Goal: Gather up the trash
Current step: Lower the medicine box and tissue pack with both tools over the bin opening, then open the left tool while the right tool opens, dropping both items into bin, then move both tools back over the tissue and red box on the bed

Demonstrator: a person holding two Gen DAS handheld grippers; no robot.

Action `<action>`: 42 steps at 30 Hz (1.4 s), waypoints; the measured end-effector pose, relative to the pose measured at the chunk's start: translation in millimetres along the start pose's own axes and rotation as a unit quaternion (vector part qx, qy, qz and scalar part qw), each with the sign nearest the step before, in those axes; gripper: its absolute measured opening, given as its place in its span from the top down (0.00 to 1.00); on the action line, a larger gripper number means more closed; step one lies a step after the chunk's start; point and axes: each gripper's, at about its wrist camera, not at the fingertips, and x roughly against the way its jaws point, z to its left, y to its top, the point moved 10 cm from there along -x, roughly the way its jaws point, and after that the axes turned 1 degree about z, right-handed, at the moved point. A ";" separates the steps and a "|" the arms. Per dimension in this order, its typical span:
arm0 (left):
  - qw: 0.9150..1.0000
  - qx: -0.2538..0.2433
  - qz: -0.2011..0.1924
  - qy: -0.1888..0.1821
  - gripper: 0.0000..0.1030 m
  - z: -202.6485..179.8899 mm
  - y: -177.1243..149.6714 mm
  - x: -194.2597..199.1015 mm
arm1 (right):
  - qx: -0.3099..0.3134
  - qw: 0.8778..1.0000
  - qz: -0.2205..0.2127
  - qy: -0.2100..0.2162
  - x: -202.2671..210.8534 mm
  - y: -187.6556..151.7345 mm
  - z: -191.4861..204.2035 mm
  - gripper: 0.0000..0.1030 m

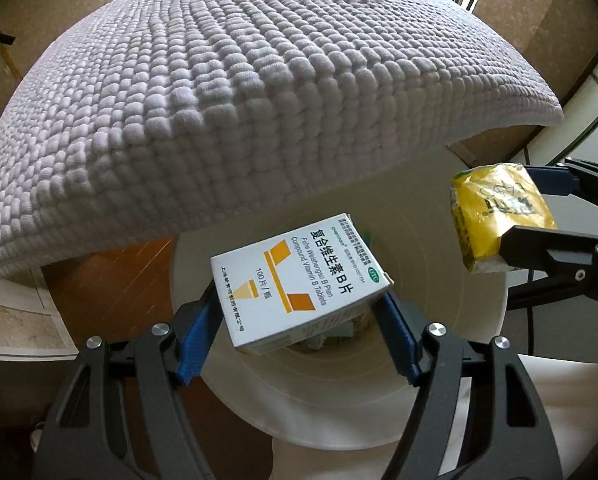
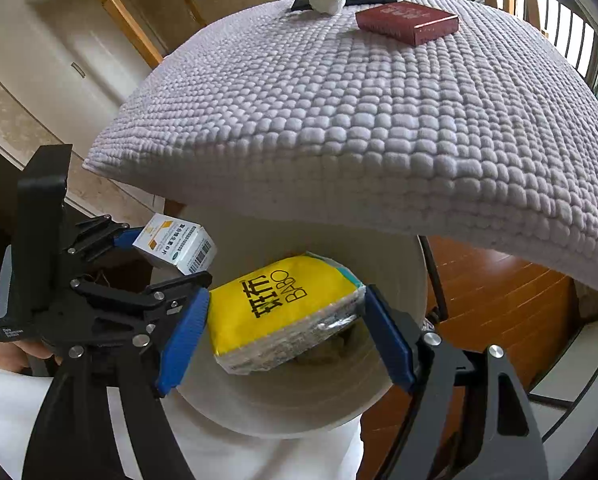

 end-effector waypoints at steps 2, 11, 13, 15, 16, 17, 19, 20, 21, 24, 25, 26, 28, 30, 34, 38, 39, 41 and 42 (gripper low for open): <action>1.000 -0.002 0.000 -0.005 0.28 -3.6 -3.6 -2.6 | -0.001 1.000 0.002 0.001 -1.3 -0.6 -0.1 0.25; 1.000 -0.011 -0.008 0.001 0.07 -6.2 -0.9 -3.4 | -0.021 1.000 -0.010 -0.001 3.3 3.5 -4.7 0.14; 1.000 -0.006 -0.013 -0.003 0.07 -1.3 0.6 -0.3 | -0.020 1.000 -0.017 -0.004 8.5 7.0 -4.9 0.14; 1.000 -0.004 -0.024 -0.009 0.07 0.5 3.6 7.5 | -0.011 0.999 -0.033 -0.015 19.7 12.8 -6.2 0.14; 0.999 -0.004 -0.030 -0.012 0.07 9.1 13.6 9.2 | -0.007 0.999 -0.039 -0.019 24.3 14.5 -5.9 0.14; 0.999 -0.005 -0.038 -0.014 0.07 10.1 16.1 15.3 | 0.001 0.998 -0.052 -0.028 32.0 20.1 -5.5 0.14; 0.998 -0.007 -0.060 -0.019 0.07 12.8 24.4 31.4 | 0.016 0.996 -0.074 -0.045 44.2 29.2 -4.0 0.09; 0.997 -0.008 -0.071 -0.021 0.07 12.3 27.1 40.3 | 0.024 0.994 -0.090 -0.061 53.0 36.5 -6.4 0.05; 0.996 -0.008 -0.085 -0.019 0.06 14.5 33.6 48.2 | 0.030 0.991 -0.105 -0.077 59.6 43.0 -8.0 0.04; 0.991 0.003 -0.136 0.009 0.01 24.5 60.1 74.8 | 0.041 0.974 -0.164 -0.151 81.2 68.3 -21.4 0.04; 0.988 0.008 -0.153 0.017 0.01 30.5 72.2 82.1 | 0.041 0.969 -0.179 -0.168 85.9 75.9 -26.4 0.04; 0.986 0.011 -0.163 0.020 0.01 34.5 82.0 85.8 | 0.037 0.966 -0.185 -0.179 87.3 84.6 -32.3 0.04; 0.984 0.018 -0.178 0.017 0.01 43.6 104.7 92.5 | 0.026 0.967 -0.182 -0.178 84.6 99.8 -43.0 0.04; 0.982 0.021 -0.189 0.013 0.01 49.6 128.4 94.8 | 0.023 0.968 -0.191 -0.162 79.7 121.0 -50.3 0.04; 0.979 0.012 -0.203 0.025 0.01 57.9 181.0 88.0 | 0.022 0.968 -0.193 -0.157 67.5 157.8 -64.6 0.04; 0.980 0.011 -0.197 0.024 0.01 63.8 222.9 71.4 | 0.018 0.968 -0.188 -0.164 47.2 192.1 -77.0 0.04; 0.980 0.012 -0.196 0.024 0.01 64.2 228.2 68.9 | 0.016 0.969 -0.184 -0.167 40.0 199.8 -80.7 0.04; 0.982 0.013 -0.189 0.024 0.01 69.3 244.9 59.8 | 0.013 0.970 -0.178 -0.164 27.7 211.6 -85.6 0.04; 0.982 0.014 -0.185 0.023 0.01 72.1 253.8 53.6 | 0.011 0.971 -0.174 -0.165 22.2 216.8 -89.0 0.04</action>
